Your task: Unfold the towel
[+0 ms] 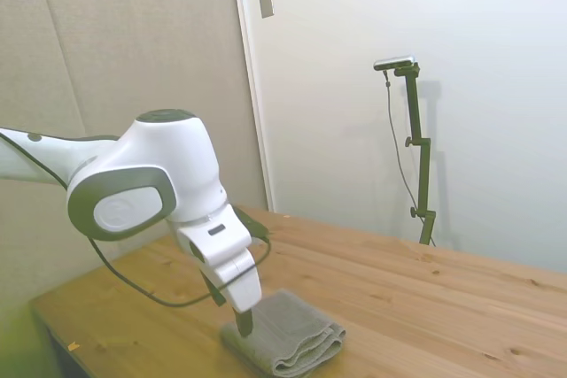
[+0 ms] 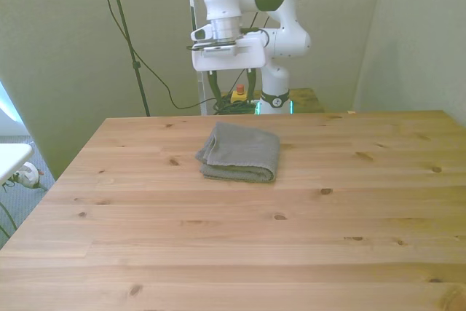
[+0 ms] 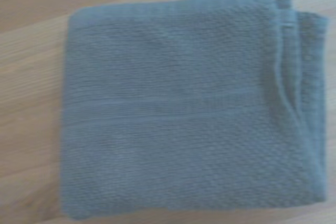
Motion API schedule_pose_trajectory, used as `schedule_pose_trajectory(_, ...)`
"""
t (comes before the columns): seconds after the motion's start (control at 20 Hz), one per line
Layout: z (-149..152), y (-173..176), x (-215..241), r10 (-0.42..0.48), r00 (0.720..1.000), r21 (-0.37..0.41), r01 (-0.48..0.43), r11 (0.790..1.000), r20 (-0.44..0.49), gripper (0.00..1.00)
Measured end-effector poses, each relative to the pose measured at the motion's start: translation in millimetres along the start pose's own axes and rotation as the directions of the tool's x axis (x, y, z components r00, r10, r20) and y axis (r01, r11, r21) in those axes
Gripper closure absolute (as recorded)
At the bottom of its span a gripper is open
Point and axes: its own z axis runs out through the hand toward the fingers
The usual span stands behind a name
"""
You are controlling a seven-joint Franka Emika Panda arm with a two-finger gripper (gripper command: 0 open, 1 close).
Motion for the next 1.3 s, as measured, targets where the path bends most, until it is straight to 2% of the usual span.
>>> schedule_pose_trajectory(0.15, 19.2, 22.0, 32.3, 0.016, 1.0, 0.014, -0.016, 1.0, 0.006, 0.0)
schedule_pose_trajectory(0.35, 44.1, 30.2, 56.0, 0.023, 0.998, 0.065, -0.026, 0.998, 0.052, 0.0)
schedule_pose_trajectory(0.9, 72.9, 27.4, 63.6, -0.002, 0.996, 0.104, -0.007, 0.995, 0.092, 0.0)
schedule_pose_trajectory(0.95, 75.7, 27.1, 63.5, -0.004, 0.995, 0.108, -0.007, 0.994, 0.098, 1.0)
schedule_pose_trajectory(1.3, 83.5, 23.0, 61.3, -0.029, 0.993, 0.115, 0.016, 0.993, 0.111, 1.0)
